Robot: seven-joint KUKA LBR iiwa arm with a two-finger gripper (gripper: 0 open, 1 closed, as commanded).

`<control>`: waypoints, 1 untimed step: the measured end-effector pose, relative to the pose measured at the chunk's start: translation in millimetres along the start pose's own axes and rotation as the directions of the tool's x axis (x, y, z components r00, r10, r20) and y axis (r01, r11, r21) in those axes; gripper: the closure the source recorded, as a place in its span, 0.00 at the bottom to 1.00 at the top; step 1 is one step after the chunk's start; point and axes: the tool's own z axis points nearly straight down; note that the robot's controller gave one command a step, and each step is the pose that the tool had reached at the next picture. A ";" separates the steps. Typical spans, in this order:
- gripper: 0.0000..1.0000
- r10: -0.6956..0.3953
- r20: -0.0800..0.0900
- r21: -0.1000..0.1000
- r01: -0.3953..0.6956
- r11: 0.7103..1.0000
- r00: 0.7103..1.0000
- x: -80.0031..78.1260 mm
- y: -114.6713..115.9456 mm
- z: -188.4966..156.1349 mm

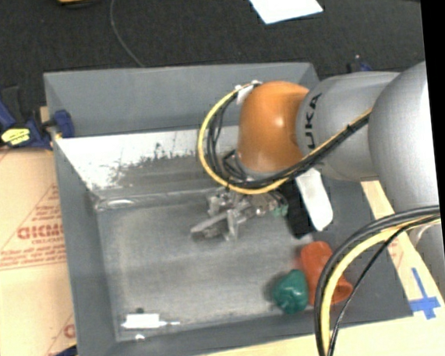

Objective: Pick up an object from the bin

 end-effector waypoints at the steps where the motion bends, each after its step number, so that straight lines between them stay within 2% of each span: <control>1: 1.00 0.002 0.002 0.001 -0.002 1.000 1.000 -0.3 -0.8 -16.7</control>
Offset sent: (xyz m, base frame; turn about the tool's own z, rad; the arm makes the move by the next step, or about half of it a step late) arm -0.0002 -0.0003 0.0732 0.0009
